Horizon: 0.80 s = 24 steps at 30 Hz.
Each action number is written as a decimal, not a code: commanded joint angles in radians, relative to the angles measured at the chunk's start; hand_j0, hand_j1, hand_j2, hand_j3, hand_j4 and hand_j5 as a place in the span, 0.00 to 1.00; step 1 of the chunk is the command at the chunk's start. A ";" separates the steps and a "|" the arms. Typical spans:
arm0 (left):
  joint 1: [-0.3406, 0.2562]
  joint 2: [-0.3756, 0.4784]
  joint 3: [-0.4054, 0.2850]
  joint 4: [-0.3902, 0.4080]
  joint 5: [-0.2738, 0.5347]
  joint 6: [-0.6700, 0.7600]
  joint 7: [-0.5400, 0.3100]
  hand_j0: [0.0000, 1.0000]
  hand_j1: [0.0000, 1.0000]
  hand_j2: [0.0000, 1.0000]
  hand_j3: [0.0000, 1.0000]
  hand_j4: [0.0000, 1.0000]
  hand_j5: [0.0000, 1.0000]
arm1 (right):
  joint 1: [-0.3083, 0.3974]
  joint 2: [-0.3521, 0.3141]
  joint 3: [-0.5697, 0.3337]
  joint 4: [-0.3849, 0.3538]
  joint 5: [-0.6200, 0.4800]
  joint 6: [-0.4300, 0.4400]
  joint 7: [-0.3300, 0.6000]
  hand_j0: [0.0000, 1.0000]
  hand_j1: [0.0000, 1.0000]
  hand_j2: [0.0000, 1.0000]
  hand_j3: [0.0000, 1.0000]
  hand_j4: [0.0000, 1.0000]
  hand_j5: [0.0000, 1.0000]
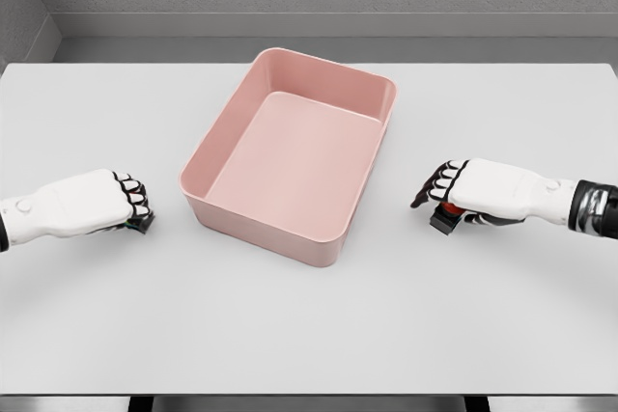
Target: Put the industrial switch in the basket with both arms
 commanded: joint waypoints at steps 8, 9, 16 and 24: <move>-0.023 0.036 0.011 -0.031 0.053 0.000 -0.007 0.34 0.34 0.34 0.34 0.34 0.34 | 0.000 0.000 0.006 0.000 -0.006 0.001 0.031 0.70 0.70 0.70 0.70 0.70 0.70; -0.025 0.056 0.017 -0.049 0.059 0.000 -0.007 0.34 0.34 0.34 0.34 0.34 0.34 | 0.000 0.000 0.006 0.000 -0.006 0.001 0.032 0.69 0.69 0.69 0.69 0.69 0.69; -0.084 0.091 0.021 -0.109 0.102 0.000 -0.008 0.34 0.34 0.34 0.34 0.34 0.34 | -0.005 -0.002 -0.002 0.001 -0.006 0.001 0.052 0.61 0.61 0.61 0.61 0.61 0.61; -0.202 0.091 0.018 -0.128 0.134 0.000 -0.008 0.34 0.34 0.34 0.34 0.34 0.34 | -0.011 -0.002 -0.011 0.006 -0.008 0.001 0.054 0.58 0.58 0.58 0.58 0.58 0.58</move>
